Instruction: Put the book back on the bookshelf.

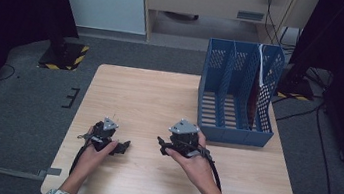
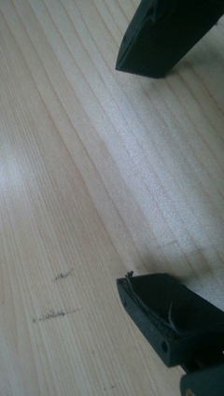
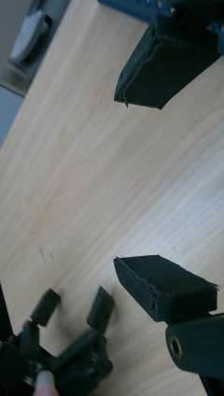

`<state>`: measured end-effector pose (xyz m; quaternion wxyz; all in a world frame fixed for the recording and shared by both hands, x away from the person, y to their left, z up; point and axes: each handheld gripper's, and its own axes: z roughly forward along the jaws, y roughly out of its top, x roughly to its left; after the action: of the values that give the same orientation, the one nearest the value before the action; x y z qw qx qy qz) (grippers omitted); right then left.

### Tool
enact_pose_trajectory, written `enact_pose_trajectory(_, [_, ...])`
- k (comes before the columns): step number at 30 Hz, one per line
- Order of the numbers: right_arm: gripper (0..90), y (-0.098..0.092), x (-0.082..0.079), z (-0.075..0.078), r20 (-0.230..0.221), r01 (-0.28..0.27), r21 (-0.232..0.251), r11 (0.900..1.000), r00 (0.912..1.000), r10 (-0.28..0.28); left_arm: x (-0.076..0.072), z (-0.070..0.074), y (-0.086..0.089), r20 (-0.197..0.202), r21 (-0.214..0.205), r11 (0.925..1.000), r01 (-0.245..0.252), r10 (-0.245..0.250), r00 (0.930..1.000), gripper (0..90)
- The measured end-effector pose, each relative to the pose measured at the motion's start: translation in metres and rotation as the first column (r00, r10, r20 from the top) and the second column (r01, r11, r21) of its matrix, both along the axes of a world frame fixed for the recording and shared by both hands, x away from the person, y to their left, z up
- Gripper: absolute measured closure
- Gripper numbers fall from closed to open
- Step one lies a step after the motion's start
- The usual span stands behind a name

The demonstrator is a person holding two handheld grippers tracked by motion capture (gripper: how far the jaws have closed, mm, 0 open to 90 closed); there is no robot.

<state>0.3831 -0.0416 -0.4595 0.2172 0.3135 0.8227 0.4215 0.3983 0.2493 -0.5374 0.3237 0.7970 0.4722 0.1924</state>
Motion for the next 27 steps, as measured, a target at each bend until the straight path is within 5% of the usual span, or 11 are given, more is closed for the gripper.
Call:
enact_pose_trajectory(9, [5.9, 0.010, 0.002, -0.019, -0.037, -0.004, -0.002, 1.0000, 0.9993, 0.004, 0.000, 0.000, 0.000, 0.000, 0.001, 1.0000, 0.000, 0.000, 1.0000, 0.0])
enact_pose_trajectory(27, [6.1, 0.047, 0.039, -0.045, -0.139, -0.013, -0.035, 0.9993, 0.9903, 0.008, 0.000, 0.000, 0.000, 0.000, 0.001, 1.0000, 0.001, -0.001, 1.0000, 0.0])
